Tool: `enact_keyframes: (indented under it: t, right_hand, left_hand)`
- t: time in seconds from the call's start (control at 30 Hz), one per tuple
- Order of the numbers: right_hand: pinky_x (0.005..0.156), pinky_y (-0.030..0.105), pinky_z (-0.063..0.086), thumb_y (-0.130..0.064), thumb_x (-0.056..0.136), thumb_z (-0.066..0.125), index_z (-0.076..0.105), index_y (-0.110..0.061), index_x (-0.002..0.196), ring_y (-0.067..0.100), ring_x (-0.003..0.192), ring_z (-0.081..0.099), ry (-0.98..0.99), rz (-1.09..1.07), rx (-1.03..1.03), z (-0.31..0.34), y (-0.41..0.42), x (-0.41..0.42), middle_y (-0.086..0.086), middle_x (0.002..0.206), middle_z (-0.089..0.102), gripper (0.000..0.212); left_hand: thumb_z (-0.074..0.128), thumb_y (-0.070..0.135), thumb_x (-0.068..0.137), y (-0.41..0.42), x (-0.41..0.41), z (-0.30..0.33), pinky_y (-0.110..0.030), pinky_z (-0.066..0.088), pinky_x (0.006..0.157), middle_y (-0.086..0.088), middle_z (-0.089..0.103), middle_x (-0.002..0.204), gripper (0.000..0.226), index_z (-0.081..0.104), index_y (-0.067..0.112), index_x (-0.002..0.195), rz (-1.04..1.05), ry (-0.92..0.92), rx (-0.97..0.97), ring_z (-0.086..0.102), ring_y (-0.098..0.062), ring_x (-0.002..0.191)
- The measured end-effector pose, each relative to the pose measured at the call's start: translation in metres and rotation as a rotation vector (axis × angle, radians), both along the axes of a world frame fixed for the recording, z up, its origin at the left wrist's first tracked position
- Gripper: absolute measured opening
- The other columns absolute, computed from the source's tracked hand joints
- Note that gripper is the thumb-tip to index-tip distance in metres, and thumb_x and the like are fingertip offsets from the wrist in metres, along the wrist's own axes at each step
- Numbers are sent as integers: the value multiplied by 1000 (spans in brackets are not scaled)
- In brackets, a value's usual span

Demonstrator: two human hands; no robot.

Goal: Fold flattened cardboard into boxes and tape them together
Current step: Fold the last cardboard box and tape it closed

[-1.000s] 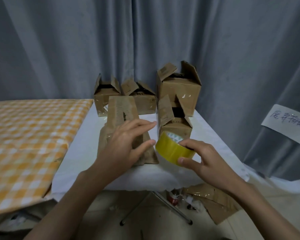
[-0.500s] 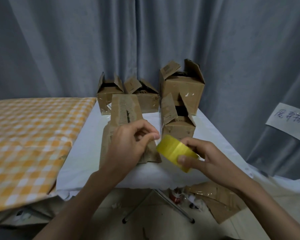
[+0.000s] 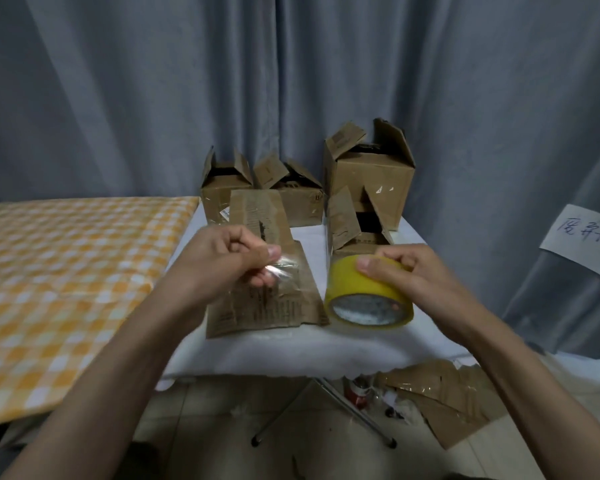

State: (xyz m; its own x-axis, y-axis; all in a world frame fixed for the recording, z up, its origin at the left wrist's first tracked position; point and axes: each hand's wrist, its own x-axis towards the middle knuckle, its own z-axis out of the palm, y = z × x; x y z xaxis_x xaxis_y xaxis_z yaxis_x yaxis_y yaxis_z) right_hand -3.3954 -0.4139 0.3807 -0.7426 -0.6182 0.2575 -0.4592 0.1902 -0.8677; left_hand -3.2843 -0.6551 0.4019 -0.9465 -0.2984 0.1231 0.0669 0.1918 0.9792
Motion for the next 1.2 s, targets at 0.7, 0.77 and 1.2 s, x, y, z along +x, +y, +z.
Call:
enact_keyframes:
  t: [0.7,0.77,1.2]
  right_hand:
    - [66,31,40,-62,67,79,60,-21,69,19,66,54,48,-139,469,35,-69,-45,2,66,57,45]
    - [66,30,42,-63,64,80,64,-22,71,17,65,56,25,-114,463,36,-72,-50,1,67,58,45]
    - [70,30,44,-60,67,81,63,-17,63,12,59,53,-89,27,514,3,-75,-70,-1,60,56,47]
  left_hand:
    - [79,18,72,-75,7,-12,-18,51,49,-8,62,65,16,67,11,65,183,-253,215,65,-12,55]
    - [77,16,78,-78,6,-15,-18,52,50,-7,61,66,16,65,10,69,188,-268,242,64,-11,53]
    - [79,31,75,-70,-6,-48,-20,56,57,-10,67,71,26,69,7,71,136,-354,188,70,-19,66]
